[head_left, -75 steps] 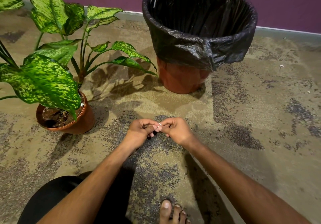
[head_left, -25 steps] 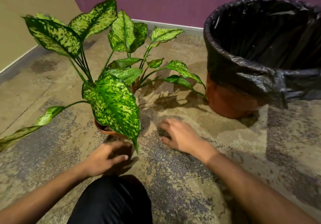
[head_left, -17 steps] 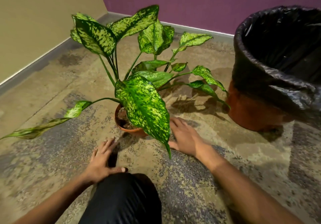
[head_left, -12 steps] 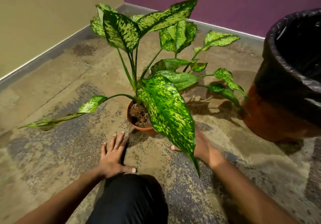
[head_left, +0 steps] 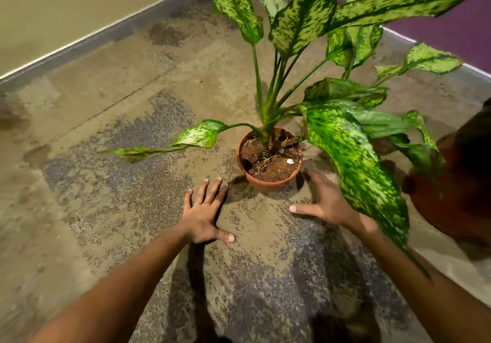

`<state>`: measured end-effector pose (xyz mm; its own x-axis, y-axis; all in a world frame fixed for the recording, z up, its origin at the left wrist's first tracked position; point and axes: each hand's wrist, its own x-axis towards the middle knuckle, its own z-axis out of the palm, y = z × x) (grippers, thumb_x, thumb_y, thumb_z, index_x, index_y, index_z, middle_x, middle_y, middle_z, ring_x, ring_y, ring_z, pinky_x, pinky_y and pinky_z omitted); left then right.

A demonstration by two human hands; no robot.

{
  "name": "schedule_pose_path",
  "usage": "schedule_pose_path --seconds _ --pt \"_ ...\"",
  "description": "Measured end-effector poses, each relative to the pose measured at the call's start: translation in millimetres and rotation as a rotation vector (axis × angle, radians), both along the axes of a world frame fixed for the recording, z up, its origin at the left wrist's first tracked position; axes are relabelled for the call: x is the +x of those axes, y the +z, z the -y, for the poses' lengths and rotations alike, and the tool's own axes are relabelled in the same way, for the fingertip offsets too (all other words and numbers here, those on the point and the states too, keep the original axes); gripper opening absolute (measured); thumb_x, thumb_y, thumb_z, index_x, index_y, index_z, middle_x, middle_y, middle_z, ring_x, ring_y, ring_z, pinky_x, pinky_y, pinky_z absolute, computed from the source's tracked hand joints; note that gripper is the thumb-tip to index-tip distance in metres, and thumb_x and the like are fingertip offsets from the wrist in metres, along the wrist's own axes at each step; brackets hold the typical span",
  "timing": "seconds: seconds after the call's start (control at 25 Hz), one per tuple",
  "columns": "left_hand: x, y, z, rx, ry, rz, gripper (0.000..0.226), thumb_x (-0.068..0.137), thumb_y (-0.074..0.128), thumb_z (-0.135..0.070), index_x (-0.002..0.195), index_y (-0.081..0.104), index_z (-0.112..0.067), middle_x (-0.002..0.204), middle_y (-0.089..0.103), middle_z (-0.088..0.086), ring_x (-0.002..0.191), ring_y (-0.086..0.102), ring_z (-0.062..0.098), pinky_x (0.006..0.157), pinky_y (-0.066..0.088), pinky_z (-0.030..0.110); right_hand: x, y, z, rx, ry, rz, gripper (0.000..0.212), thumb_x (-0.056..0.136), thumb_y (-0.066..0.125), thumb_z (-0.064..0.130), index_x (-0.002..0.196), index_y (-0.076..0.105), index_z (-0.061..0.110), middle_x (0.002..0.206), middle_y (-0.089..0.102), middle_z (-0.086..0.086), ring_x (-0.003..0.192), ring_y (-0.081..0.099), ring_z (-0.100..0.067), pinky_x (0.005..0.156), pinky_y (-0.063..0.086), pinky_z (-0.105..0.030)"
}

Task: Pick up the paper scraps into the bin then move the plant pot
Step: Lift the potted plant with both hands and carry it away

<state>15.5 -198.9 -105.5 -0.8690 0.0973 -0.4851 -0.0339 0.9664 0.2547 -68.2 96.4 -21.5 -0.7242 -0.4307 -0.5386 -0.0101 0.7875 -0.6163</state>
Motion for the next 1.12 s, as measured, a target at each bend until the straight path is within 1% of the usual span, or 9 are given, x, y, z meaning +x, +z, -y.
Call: schedule_pose_path --seconds 0.16,0.32,0.44,0.56,0.68,0.76,0.8,0.96,1.12 --pt "2.4 4.6 -1.3 0.015 -0.003 0.014 0.137 0.048 0.057 -0.089 0.145 -0.022 -0.034 0.145 -0.043 -0.008 0.132 -0.042 0.021 0.106 -0.023 0.055 12.4 30.8 22.1 -0.312 -0.193 0.019 0.061 0.081 0.073 0.025 0.131 0.037 0.028 0.138 0.042 0.013 0.124 0.039 -0.011 0.111 0.028 -0.031" --pt "2.1 7.7 -2.8 0.041 0.015 0.02 0.138 0.049 0.06 -0.087 0.145 -0.022 -0.033 0.149 -0.039 -0.006 0.132 -0.04 0.021 0.103 -0.025 0.052 10.1 48.5 42.8 -0.496 -0.337 -0.059 0.099 0.077 0.076 0.003 0.149 0.009 0.01 0.13 0.044 0.013 0.124 0.04 -0.01 0.096 0.041 -0.009" --pt "-1.0 11.7 -6.7 0.118 0.072 0.01 0.138 0.05 0.068 -0.08 0.148 -0.017 -0.031 0.154 -0.031 -0.005 0.135 -0.036 0.022 0.102 -0.025 0.054 -2.1 43.6 52.6 -0.506 -0.368 -0.171 0.085 0.068 0.082 -0.001 0.137 0.032 0.0 0.132 0.054 -0.015 0.121 0.053 -0.027 0.106 0.043 -0.033" --pt "-18.6 29.9 -19.6 0.424 0.257 -0.093 0.135 0.049 0.078 -0.069 0.15 -0.003 -0.03 0.161 -0.001 -0.001 0.146 -0.006 0.023 0.115 -0.009 0.057 -7.8 34.0 56.9 -0.48 -0.379 -0.167 0.09 0.061 0.088 0.003 0.133 0.035 0.001 0.13 0.054 -0.018 0.122 0.053 -0.03 0.107 0.039 -0.048" --pt "-43.2 61.6 -41.8 0.753 0.345 -0.253 0.131 0.043 0.085 -0.061 0.146 0.007 -0.039 0.151 0.029 -0.015 0.138 0.028 0.007 0.116 0.024 0.031 -13.9 25.3 51.1 -0.43 -0.358 -0.157 0.096 0.059 0.089 0.008 0.134 0.03 0.004 0.131 0.054 -0.015 0.123 0.053 -0.028 0.107 0.04 -0.049" --pt "-56.8 77.2 -50.1 0.836 0.343 -0.317 0.118 0.042 0.088 -0.051 0.136 0.018 -0.054 0.124 0.043 -0.044 0.116 0.041 -0.02 0.099 0.031 0.004 -15.7 24.8 50.4 -0.426 -0.327 -0.118 0.095 0.06 0.088 0.006 0.134 0.028 0.005 0.129 0.056 -0.015 0.121 0.055 -0.027 0.106 0.041 -0.049" --pt "-62.5 82.7 -52.7 0.842 0.339 -0.315 0.114 0.042 0.089 -0.047 0.132 0.021 -0.058 0.114 0.049 -0.045 0.109 0.045 -0.021 0.092 0.034 0.001 -15.9 26.8 50.1 -0.427 -0.313 -0.107 0.094 0.06 0.088 0.005 0.133 0.028 0.005 0.128 0.057 -0.015 0.121 0.055 -0.028 0.106 0.041 -0.05" --pt "-73.7 89.2 -51.9 0.853 0.353 -0.179 0.132 0.045 0.093 -0.035 0.149 0.011 -0.032 0.14 0.048 -0.007 0.128 0.045 0.011 0.107 0.036 0.025 -17.3 33.6 45.5 -0.488 -0.258 -0.151 0.072 0.058 0.088 0.011 0.116 0.047 0.021 0.123 0.06 -0.014 0.118 0.058 -0.027 0.104 0.043 -0.049" --pt "-72.2 95.9 -52.5 0.856 0.367 -0.135 0.132 0.049 0.093 -0.03 0.15 0.008 -0.03 0.15 0.037 0.003 0.133 0.038 0.014 0.114 0.031 0.035 -20.1 44.5 40.4 -0.454 -0.06 -0.143 0.068 0.069 0.083 0.007 0.108 0.053 0.054 0.107 0.063 0.009 0.109 0.06 -0.008 0.106 0.043 -0.042"
